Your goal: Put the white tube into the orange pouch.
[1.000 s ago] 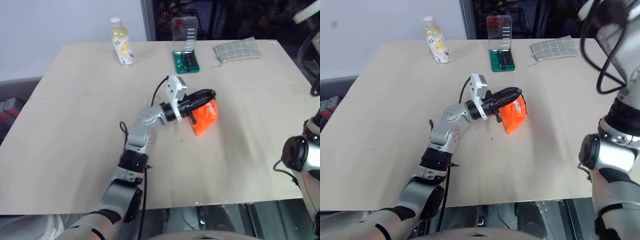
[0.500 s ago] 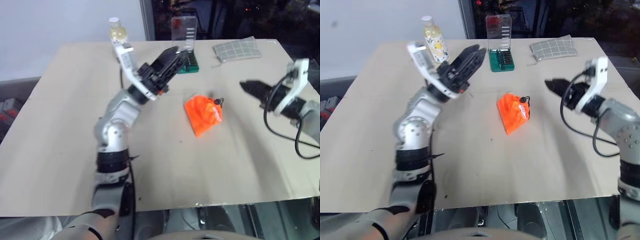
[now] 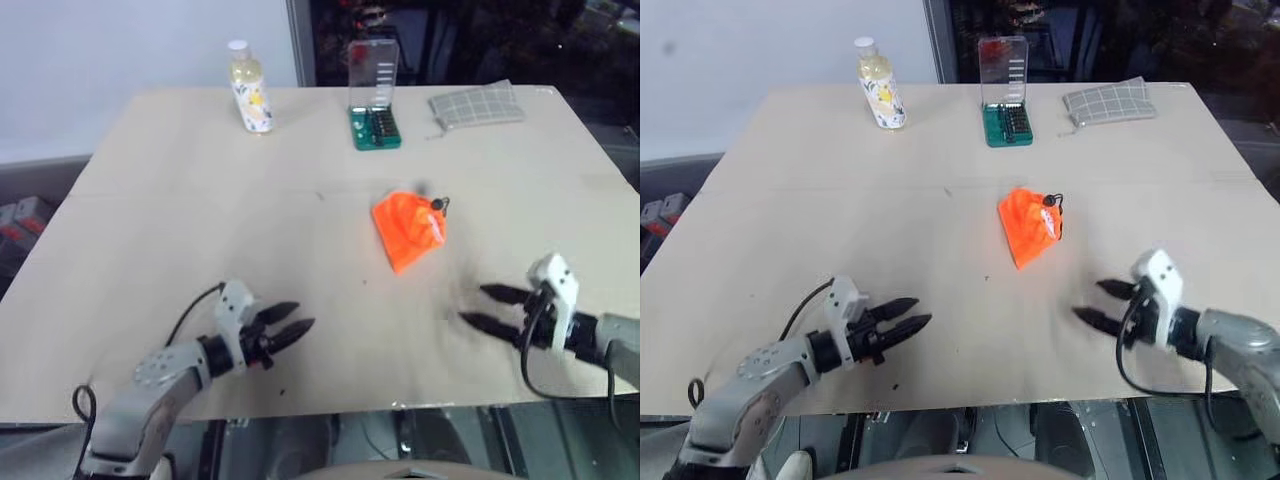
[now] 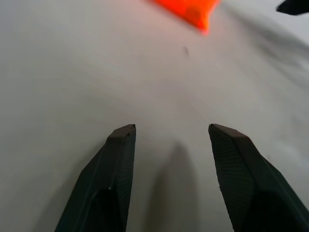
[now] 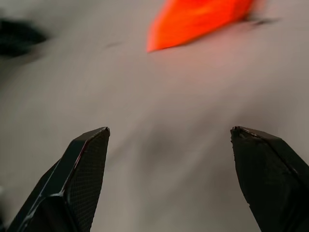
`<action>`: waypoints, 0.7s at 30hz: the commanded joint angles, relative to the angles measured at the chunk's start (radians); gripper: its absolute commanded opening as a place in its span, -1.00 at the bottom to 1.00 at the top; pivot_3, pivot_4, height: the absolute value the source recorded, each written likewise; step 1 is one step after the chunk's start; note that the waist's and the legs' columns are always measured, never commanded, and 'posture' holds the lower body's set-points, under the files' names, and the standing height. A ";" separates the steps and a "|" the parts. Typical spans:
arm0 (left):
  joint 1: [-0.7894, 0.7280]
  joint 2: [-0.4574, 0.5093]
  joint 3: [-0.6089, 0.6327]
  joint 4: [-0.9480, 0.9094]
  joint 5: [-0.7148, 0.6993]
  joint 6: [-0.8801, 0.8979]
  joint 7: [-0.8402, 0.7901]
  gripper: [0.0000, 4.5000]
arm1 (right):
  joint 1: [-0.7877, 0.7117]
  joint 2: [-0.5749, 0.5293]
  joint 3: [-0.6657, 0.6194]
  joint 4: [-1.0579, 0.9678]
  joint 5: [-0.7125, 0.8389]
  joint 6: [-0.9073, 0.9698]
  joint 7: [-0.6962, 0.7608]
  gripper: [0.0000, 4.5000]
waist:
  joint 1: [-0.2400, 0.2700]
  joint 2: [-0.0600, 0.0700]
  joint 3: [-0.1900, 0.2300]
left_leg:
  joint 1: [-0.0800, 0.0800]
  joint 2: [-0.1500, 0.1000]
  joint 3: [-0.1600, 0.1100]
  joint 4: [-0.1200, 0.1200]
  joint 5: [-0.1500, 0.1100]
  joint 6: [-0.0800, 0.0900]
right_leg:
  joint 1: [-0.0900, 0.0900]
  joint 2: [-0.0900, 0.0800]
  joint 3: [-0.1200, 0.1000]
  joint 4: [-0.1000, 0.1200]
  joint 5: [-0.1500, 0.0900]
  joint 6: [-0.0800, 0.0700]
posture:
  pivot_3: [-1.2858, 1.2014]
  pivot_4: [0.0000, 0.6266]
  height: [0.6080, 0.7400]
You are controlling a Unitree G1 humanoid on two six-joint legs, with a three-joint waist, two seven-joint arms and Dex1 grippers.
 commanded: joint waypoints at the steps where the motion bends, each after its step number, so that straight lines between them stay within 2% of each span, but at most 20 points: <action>1: 0.009 -0.026 0.015 -0.052 -0.011 -0.029 0.020 0.09 | -0.135 0.104 0.099 -0.037 0.013 0.009 -0.041 0.79 | -0.007 -0.002 -0.001 | 0.001 0.001 0.000 0.001 0.000 0.000 | 0.000 0.001 0.000 0.000 0.000 -0.001 | 0.03 -0.52 1.00; 4: -0.011 -0.036 0.012 -0.054 -0.013 -0.024 0.029 0.09 | -0.256 0.241 0.138 0.018 0.043 0.034 -0.104 0.79 | -0.010 -0.004 -0.001 | 0.002 0.004 0.000 0.002 0.001 -0.002 | 0.001 0.006 0.000 0.001 0.001 -0.003 | 0.03 -0.52 1.00; 7: -0.038 -0.043 0.021 -0.046 -0.021 -0.018 0.039 0.09 | -0.336 0.358 0.110 0.113 0.058 0.043 -0.183 0.79 | -0.006 -0.004 -0.002 | 0.002 0.004 -0.002 0.002 0.002 -0.003 | 0.000 0.007 -0.001 0.002 0.002 -0.003 | 0.03 -0.52 1.00; 8: -0.047 -0.045 0.028 -0.046 -0.029 -0.012 0.044 0.09 | -0.362 0.391 0.087 0.170 0.043 0.033 -0.224 0.79 | -0.005 -0.004 -0.002 | 0.001 0.004 -0.002 0.001 0.002 -0.003 | 0.000 0.006 -0.001 0.002 0.004 -0.001 | 0.03 -0.52 1.00; 10: -0.059 -0.046 0.046 -0.042 -0.051 0.005 0.051 0.09 | -0.415 0.427 0.058 0.302 -0.108 -0.077 -0.336 0.79 | -0.003 -0.004 -0.002 | -0.002 0.002 -0.002 0.001 0.001 -0.003 | -0.002 0.005 -0.001 0.002 0.004 0.000 | 0.03 -0.52 1.00; 12: -0.065 -0.039 0.054 -0.026 -0.039 -0.005 0.052 0.09 | -0.497 0.474 -0.038 0.441 -0.229 -0.235 -0.525 0.79 | -0.003 -0.004 -0.002 | -0.002 0.001 -0.001 0.001 0.001 -0.003 | -0.002 0.003 -0.001 0.002 0.004 0.000 | 0.03 -0.52 1.00; 15: -0.075 -0.043 0.067 -0.013 -0.039 -0.006 0.061 0.09 | -0.587 0.569 -0.219 0.475 -0.134 -0.362 -0.622 0.79 | -0.003 -0.003 -0.001 | -0.005 -0.003 -0.001 -0.002 0.004 -0.007 | -0.007 0.001 0.000 0.002 0.004 0.000 | 0.03 -0.52 1.00; 18: -0.066 -0.043 0.065 -0.021 -0.039 -0.005 0.061 0.09 | -0.579 0.550 -0.248 0.452 -0.131 -0.350 -0.594 0.79 | -0.009 -0.002 -0.001 | -0.003 -0.002 -0.001 -0.008 0.004 -0.007 | -0.008 0.001 0.000 0.001 0.004 0.000 | 0.03 -0.52 1.00; 21: -0.044 -0.033 0.074 -0.034 -0.049 -0.002 0.049 0.09 | -0.498 0.450 -0.230 0.433 -0.141 -0.287 -0.486 0.79 | -0.008 -0.002 -0.001 | -0.002 -0.001 -0.001 -0.012 0.003 -0.005 | -0.008 0.001 0.000 0.000 0.004 -0.001 | 0.03 -0.52 1.00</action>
